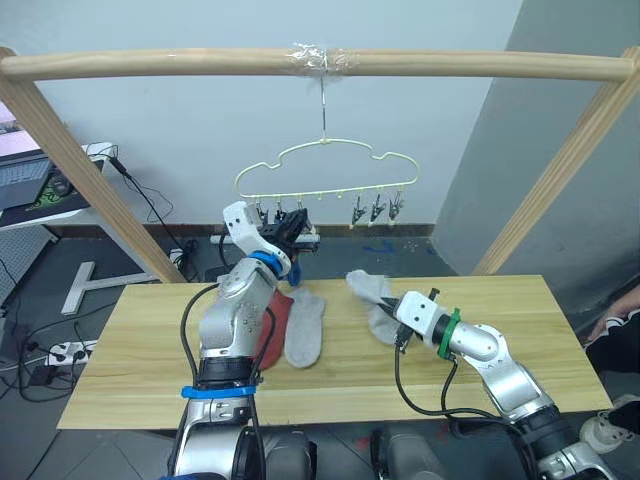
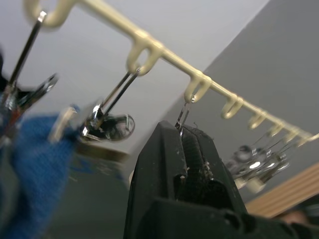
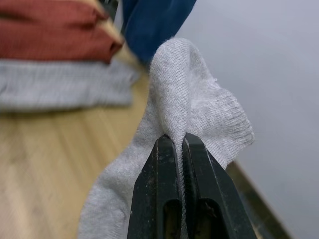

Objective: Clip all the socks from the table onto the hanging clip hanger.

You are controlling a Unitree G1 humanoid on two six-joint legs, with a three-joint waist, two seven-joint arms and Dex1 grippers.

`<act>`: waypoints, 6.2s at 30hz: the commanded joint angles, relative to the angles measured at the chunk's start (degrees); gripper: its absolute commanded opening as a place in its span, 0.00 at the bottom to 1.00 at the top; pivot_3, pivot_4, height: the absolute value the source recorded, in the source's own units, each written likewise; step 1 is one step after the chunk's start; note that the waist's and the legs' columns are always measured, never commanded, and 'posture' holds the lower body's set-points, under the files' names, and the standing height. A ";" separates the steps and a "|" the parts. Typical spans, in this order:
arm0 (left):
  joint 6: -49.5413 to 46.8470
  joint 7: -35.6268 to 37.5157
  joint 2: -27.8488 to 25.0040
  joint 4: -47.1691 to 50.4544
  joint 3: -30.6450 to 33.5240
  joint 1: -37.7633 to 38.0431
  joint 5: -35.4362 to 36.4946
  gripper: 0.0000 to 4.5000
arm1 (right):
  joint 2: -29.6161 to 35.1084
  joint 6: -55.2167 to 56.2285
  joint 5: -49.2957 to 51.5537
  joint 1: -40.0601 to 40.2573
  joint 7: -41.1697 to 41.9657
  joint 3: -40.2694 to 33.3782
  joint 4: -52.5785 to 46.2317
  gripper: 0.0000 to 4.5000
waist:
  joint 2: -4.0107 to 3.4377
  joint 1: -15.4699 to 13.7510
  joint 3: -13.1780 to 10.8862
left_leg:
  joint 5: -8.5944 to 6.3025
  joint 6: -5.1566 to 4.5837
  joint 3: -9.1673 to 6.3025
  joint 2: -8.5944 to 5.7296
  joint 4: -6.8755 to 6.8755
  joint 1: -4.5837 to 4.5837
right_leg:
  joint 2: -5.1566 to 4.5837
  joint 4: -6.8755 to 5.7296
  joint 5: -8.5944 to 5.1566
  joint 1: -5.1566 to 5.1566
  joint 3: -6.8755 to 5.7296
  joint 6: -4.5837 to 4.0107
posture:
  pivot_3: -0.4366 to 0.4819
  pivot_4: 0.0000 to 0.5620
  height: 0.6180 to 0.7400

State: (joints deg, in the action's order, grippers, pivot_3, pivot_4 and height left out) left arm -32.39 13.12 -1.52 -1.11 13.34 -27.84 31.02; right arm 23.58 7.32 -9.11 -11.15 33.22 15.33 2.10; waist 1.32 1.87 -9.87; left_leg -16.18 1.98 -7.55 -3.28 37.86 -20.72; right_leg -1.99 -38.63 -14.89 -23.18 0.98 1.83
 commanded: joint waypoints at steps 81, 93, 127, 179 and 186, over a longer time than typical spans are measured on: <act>-23.38 -5.82 -13.60 22.98 3.10 14.52 34.59 1.00 | -9.63 -20.74 10.44 -3.65 -2.99 -4.37 -12.33 1.00 | 0.09 -1.57 -0.95 | 0.15 0.28 -0.13 -0.01 -0.89 -0.19 | -0.05 0.93 0.14 -0.12 -0.05 -0.28 | 0.52 0.32 1.00; -8.16 9.32 -25.48 27.97 -8.26 17.38 13.26 1.00 | -18.13 -37.81 12.82 -5.63 -15.09 -8.81 -21.85 0.80 | -0.08 -1.99 -1.05 | 0.15 0.29 -0.12 -0.02 -0.96 -0.20 | -0.06 0.96 0.09 -0.15 -0.03 -0.38 | 0.52 0.30 1.00; -2.95 13.79 -23.12 26.58 -9.63 15.57 5.17 1.00 | -20.03 -35.63 13.40 -12.98 -20.28 -10.60 -14.52 0.43 | -0.08 -1.76 -1.05 | 0.15 0.27 -0.10 -0.01 -0.97 -0.21 | -0.06 0.89 0.10 -0.20 -0.05 -0.39 | 0.53 0.30 1.00; -5.37 14.40 -23.70 30.73 -7.74 8.10 11.15 1.00 | -25.29 -32.46 18.41 -27.56 -24.15 -16.24 1.08 0.43 | -0.10 -1.71 -1.06 | 0.15 0.25 -0.03 -0.01 -0.96 -0.21 | -0.06 0.72 0.11 -0.32 -0.02 -0.41 | 0.55 0.32 1.00; -5.36 14.59 -23.47 30.90 -8.11 7.85 11.29 1.00 | -25.06 -31.99 18.23 -27.61 -24.08 -16.18 1.37 0.43 | -0.10 -1.71 -1.06 | 0.15 0.25 -0.03 -0.01 -0.96 -0.21 | -0.06 0.71 0.11 -0.32 -0.01 -0.41 | 0.55 0.31 1.00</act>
State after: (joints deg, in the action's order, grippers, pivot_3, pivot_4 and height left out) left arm -38.33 27.64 -24.95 27.39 4.79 -18.91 41.57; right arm -1.29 -26.14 8.39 -37.45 8.77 -0.92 4.33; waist 1.22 0.16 -10.92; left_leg -16.03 2.24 -7.58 -3.29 36.90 -20.93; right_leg -2.05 -37.92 -14.78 -23.50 0.96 1.42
